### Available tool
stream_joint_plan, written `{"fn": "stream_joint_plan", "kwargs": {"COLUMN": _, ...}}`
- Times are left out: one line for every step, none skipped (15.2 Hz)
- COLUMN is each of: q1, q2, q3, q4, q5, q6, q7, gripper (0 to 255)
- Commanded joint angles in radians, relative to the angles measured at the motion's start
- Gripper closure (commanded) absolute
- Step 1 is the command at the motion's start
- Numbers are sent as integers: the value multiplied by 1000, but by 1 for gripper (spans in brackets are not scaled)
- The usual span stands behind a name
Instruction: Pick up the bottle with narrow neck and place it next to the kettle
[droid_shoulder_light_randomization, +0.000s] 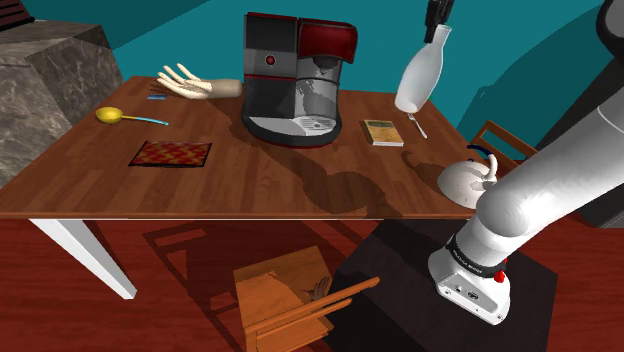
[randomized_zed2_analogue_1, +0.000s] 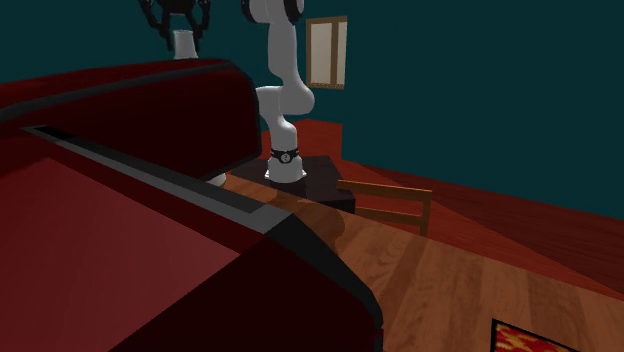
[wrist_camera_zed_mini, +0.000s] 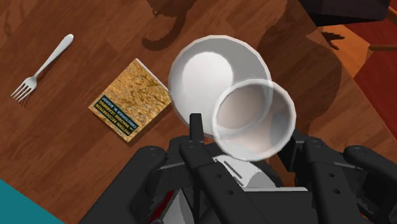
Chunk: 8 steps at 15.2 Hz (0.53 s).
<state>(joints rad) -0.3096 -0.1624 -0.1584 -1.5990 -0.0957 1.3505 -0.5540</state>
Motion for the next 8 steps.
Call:
{"fn": "stream_joint_plan", "kwargs": {"q1": -22, "q2": 17, "q3": -33, "q4": 20, "q5": -7, "q6": 2, "q7": -58, "gripper": 255}}
{"fn": "stream_joint_plan", "kwargs": {"q1": -33, "q2": 24, "q3": -48, "q4": 28, "q5": -10, "q6": 3, "q7": -84, "gripper": 255}}
{"fn": "stream_joint_plan", "kwargs": {"q1": -44, "q2": 32, "q3": -63, "q4": 37, "q5": -13, "q6": 5, "q7": -111, "gripper": 255}}
{"fn": "stream_joint_plan", "kwargs": {"q1": -55, "q2": 42, "q3": -78, "q4": 48, "q5": -14, "q6": 6, "q7": -137, "gripper": 255}}
{"fn": "stream_joint_plan", "kwargs": {"q1": -66, "q2": 53, "q3": -93, "q4": 60, "q5": -15, "q6": 7, "q7": -164, "gripper": 255}}
{"fn": "stream_joint_plan", "kwargs": {"q1": -77, "q2": 65, "q3": -108, "q4": 73, "q5": -16, "q6": 8, "q7": -190, "gripper": 255}}
{"fn": "stream_joint_plan", "kwargs": {"q1": -88, "q2": 78, "q3": -124, "q4": 87, "q5": -16, "q6": 9, "q7": -217, "gripper": 255}}
{"fn": "stream_joint_plan", "kwargs": {"q1": -100, "q2": 92, "q3": -139, "q4": 103, "q5": -14, "q6": 10, "q7": -244, "gripper": 255}}
